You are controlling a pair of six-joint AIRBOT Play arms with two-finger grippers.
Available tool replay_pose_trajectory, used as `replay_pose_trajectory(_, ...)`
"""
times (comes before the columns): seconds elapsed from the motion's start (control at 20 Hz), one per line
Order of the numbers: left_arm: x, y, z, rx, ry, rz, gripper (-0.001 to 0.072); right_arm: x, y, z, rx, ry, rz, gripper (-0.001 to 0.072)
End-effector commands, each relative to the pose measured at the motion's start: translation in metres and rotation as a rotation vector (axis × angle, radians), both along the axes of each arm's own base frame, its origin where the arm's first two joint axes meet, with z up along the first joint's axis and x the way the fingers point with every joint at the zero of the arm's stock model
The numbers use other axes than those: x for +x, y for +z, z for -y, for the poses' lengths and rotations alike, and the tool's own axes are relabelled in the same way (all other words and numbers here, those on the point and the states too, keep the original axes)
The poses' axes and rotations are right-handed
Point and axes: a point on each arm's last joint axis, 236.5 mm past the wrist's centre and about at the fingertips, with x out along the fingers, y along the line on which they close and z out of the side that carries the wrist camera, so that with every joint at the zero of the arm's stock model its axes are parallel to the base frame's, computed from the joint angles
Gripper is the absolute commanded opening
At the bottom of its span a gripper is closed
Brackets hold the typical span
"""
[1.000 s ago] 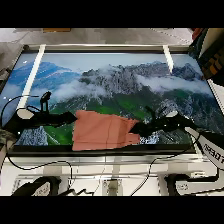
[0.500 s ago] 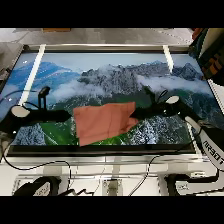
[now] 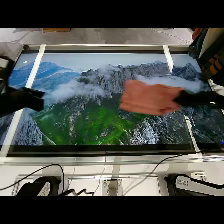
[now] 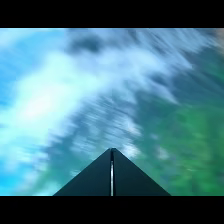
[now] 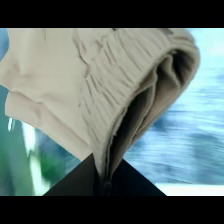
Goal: Fold the clothes and pants, and hang the long-sleeved shirts on hangers.
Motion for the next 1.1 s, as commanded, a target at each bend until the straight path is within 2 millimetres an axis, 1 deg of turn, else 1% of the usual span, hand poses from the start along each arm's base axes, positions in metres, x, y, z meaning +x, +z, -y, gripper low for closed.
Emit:
replay_pose_trajectory(0.0, -0.022, 0.039, -0.016, 0.099, 0.040, 0.125, 0.0009, -0.074, 0.012, 0.130, -0.056, -0.387, -0.056, 0.0020)
replay_pose_trajectory(0.1, -0.025, 0.042, -0.016, 0.099, 0.041, 0.136, 0.0010, -0.125, 0.016, 0.186, -0.023, -0.636, -0.071, 0.0020)
replay_pose_trajectory(0.15, -0.025, 0.042, -0.015, 0.099, 0.040, 0.136, 0.0009, -0.150, 0.016, 0.206, -0.011, -0.730, -0.083, 0.0020)
replay_pose_trajectory(0.2, -0.024, 0.042, -0.015, 0.099, 0.040, 0.134, 0.0009, -0.178, 0.013, 0.221, 0.001, -0.805, -0.108, 0.0020)
replay_pose_trajectory(0.25, -0.024, 0.041, -0.015, 0.098, 0.040, 0.131, 0.0010, -0.203, 0.009, 0.231, 0.001, -0.863, -0.143, 0.0020)
replay_pose_trajectory(0.3, -0.023, 0.040, -0.016, 0.094, 0.042, 0.127, 0.0010, -0.232, 0.003, 0.241, 0.007, -0.961, -0.197, 0.0019)
replay_pose_trajectory(0.35, -0.021, 0.038, -0.016, 0.091, 0.043, 0.121, 0.0009, -0.257, -0.002, 0.247, 0.014, -1.050, -0.251, 0.0019)
replay_pose_trajectory(0.4, -0.020, 0.036, -0.016, 0.090, 0.043, 0.115, 0.0010, -0.279, -0.006, 0.250, 0.011, -1.107, -0.304, 0.0020)
replay_pose_trajectory(0.45, -0.019, 0.035, -0.016, 0.090, 0.042, 0.111, 0.0010, -0.292, -0.010, 0.249, 0.001, -1.123, -0.346, 0.0019)
replay_pose_trajectory(0.5, -0.017, 0.033, -0.016, 0.090, 0.042, 0.105, 0.0010, -0.298, -0.012, 0.247, -0.005, -1.118, -0.375, 0.0019)
replay_pose_trajectory(0.7, -0.013, 0.027, -0.016, 0.088, 0.041, 0.086, 0.0010, -0.301, -0.016, 0.238, 0.014, -1.093, -0.415, 0.0020)
replay_pose_trajectory(0.75, -0.012, 0.026, -0.016, 0.088, 0.041, 0.084, 0.0010, -0.302, -0.017, 0.238, 0.014, -1.092, -0.420, 0.0042)
replay_pose_trajectory(0.8, -0.012, 0.026, -0.016, 0.088, 0.041, 0.083, 0.0010, -0.302, -0.017, 0.237, 0.014, -1.092, -0.421, 0.0147)
replay_pose_trajectory(0.85, -0.012, 0.026, -0.016, 0.088, 0.041, 0.084, 0.0010, -0.302, -0.017, 0.236, 0.020, -1.089, -0.425, 0.0351)
replay_pose_trajectory(0.9, -0.012, 0.026, -0.016, 0.088, 0.041, 0.084, 0.0010, -0.302, -0.017, 0.233, 0.029, -1.085, -0.432, 0.0518)
replay_pose_trajectory(0.95, -0.012, 0.026, -0.016, 0.088, 0.041, 0.084, 0.0010, -0.303, -0.018, 0.230, 0.040, -1.079, -0.441, 0.0610)
replay_pose_trajectory(1.05, -0.012, 0.026, -0.016, 0.089, 0.041, 0.084, 0.0010, -0.302, -0.018, 0.227, 0.050, -1.074, -0.445, 0.0615)
